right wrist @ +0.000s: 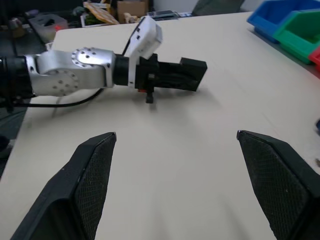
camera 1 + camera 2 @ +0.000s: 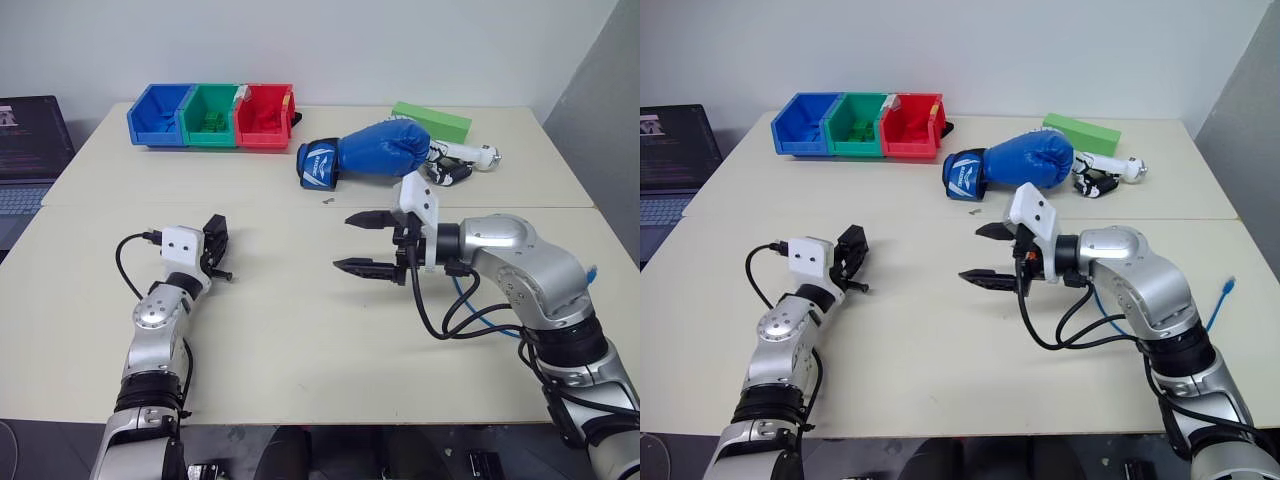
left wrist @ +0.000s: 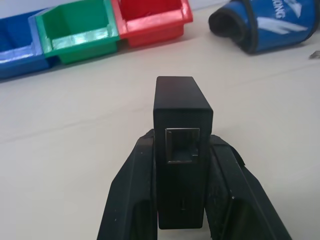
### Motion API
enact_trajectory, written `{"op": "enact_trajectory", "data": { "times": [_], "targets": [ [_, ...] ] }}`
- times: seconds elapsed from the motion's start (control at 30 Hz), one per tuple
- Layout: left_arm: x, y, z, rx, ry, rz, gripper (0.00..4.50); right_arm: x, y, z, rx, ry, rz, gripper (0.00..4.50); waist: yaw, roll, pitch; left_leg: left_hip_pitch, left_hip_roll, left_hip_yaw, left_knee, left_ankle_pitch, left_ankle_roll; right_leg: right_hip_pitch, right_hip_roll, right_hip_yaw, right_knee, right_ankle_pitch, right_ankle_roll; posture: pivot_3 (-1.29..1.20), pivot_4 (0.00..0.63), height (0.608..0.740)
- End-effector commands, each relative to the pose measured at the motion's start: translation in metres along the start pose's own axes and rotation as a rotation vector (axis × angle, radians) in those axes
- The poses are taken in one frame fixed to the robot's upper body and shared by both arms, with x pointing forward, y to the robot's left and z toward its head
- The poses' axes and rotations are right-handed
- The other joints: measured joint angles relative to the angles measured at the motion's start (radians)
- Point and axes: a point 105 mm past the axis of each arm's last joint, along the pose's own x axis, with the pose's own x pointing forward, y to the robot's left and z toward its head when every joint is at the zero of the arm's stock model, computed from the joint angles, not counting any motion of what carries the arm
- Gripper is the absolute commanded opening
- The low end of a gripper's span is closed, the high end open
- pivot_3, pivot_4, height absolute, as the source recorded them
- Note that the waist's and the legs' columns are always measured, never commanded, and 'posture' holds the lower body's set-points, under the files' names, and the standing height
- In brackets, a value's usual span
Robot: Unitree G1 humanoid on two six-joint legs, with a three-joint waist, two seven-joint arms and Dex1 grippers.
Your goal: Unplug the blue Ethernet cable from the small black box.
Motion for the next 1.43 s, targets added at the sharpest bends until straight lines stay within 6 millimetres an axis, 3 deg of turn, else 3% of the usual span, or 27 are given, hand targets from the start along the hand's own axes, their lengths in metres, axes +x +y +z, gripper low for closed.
{"op": "enact_trajectory", "data": {
  "times": [0.03,0.4,0.63,0.87,1.1,1.43],
  "targets": [
    [-0.007,0.007,-0.012,-0.01,0.028,0.041,1.5,0.001,0.005,0.01,-0.036,-0.018,0.023,4.15,0.0,0.0,0.0,0.0,0.0,0.0,0.0,0.0,0.0,0.0,0.0,0.0,0.0,0.0,0.0,0.0,0.15,0.74],
    [-0.025,0.007,-0.018,-0.081,0.094,-0.013,3.7,-0.001,0.009,0.008,-0.012,-0.024,0.027,4.15,-0.005,0.0,0.0,0.001,0.0,0.001,0.0,0.0,0.0,0.0,0.0,0.001,0.001,0.0,0.0,0.0,0.15,0.74],
    [-0.058,0.005,0.001,0.021,0.132,-0.153,3.7,-0.02,0.021,-0.005,0.037,-0.014,0.062,4.15,-0.009,0.0,0.0,0.001,0.002,0.0,-0.001,0.0,0.0,0.0,-0.001,0.001,0.0,0.0,0.0,0.0,0.15,0.74],
    [-0.082,-0.003,0.034,0.116,0.186,-0.412,3.7,-0.06,-0.008,-0.027,0.084,0.037,-0.121,4.15,-0.001,0.0,0.0,0.001,0.001,-0.001,-0.001,0.0,0.0,0.001,0.001,0.001,0.001,0.0,0.0,0.0,0.15,0.74],
    [-0.086,0.008,0.066,0.198,0.204,-0.51,3.7,-0.099,-0.024,-0.046,0.087,0.146,-0.199,4.15,-0.002,0.0,0.0,0.001,0.001,0.0,-0.001,0.0,0.0,0.001,0.002,0.001,0.0,0.0,0.0,0.0,0.15,0.74],
    [-0.084,0.029,0.078,0.201,0.224,-0.501,3.7,-0.12,-0.035,-0.048,0.061,0.186,-0.266,4.15,-0.005,0.001,0.0,0.002,0.002,0.002,-0.002,0.0,0.001,0.001,0.003,0.001,0.0,0.0,0.0,0.0,0.15,0.74]
  ]
}}
